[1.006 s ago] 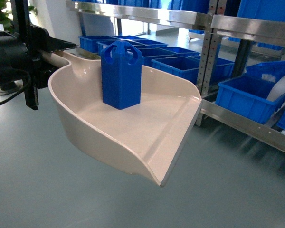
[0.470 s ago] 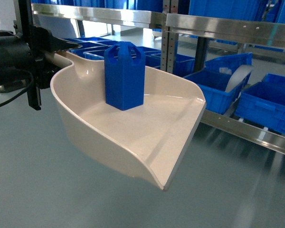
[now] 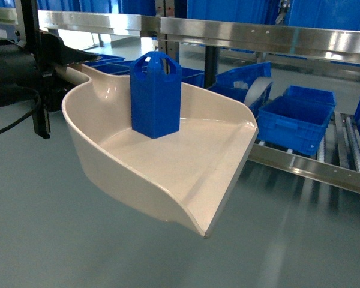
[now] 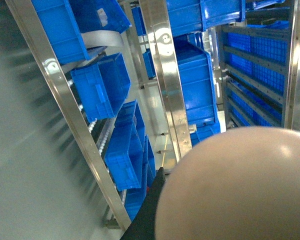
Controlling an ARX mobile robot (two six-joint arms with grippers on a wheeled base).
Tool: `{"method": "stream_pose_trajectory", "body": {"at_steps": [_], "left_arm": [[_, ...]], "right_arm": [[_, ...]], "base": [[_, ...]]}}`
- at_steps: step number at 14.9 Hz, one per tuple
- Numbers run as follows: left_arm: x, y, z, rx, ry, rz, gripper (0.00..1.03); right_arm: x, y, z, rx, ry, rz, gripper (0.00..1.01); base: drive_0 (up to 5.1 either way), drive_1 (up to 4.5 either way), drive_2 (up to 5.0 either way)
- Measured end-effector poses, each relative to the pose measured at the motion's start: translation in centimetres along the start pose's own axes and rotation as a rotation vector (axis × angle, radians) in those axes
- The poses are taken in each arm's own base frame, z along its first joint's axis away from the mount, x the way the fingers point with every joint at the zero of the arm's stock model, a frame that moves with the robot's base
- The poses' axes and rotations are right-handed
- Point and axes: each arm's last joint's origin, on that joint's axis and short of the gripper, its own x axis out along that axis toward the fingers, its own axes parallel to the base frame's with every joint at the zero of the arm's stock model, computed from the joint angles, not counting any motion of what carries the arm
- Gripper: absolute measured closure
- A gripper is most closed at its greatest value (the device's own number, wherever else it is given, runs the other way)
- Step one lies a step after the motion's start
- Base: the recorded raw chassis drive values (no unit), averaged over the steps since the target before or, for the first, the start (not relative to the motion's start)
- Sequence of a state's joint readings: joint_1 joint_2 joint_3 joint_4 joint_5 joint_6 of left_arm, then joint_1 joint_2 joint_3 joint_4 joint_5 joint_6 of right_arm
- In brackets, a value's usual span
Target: Place part in tray to right shelf
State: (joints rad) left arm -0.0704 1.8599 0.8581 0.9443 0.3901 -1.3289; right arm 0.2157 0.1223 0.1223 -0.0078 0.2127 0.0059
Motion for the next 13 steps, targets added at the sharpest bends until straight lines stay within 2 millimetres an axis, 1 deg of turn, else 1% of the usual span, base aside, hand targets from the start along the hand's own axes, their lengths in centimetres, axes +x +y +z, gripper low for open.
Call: {"method": "stream_pose_trajectory", "body": {"at_steps": [13], "left_arm": [[0.02,0.0,-0.04,0.0,0.001,0.001,0.91]], "right_arm": [[0.0,0.0,0.0,0.0,0.0,0.0,0.03]], "base": [[-1.5,-1.53,-1.5]]}}
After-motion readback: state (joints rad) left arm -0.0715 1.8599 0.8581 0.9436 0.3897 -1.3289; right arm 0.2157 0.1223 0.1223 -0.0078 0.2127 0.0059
